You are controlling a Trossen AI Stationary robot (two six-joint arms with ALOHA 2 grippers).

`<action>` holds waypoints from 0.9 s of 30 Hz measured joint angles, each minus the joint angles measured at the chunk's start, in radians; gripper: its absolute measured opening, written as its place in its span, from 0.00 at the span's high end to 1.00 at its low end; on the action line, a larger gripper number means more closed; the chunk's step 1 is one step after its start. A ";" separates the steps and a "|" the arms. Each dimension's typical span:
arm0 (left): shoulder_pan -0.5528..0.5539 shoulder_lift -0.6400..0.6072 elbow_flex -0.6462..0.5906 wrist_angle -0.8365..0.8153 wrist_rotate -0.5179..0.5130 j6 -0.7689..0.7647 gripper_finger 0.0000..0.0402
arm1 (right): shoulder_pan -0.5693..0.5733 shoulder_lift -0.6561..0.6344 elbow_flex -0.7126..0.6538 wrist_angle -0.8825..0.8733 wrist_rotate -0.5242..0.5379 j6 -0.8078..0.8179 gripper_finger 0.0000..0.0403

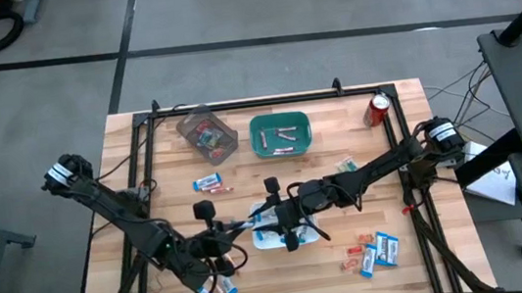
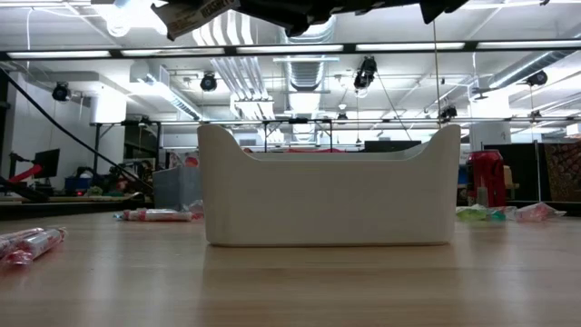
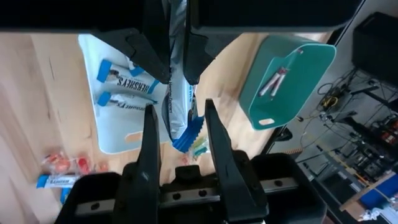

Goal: Sort candy
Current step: Put the white chocolate bar into the white bin

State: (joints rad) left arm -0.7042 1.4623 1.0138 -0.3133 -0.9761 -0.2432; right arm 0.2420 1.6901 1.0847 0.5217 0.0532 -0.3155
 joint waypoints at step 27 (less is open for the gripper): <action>0.015 0.013 0.005 -0.035 -0.026 0.052 0.81 | -0.009 -0.095 0.001 -0.494 0.032 0.198 0.95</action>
State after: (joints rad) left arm -0.6891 1.4754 1.0183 -0.3484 -1.0023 -0.1913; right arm 0.2329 1.5953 1.0859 0.0277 0.0851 -0.1177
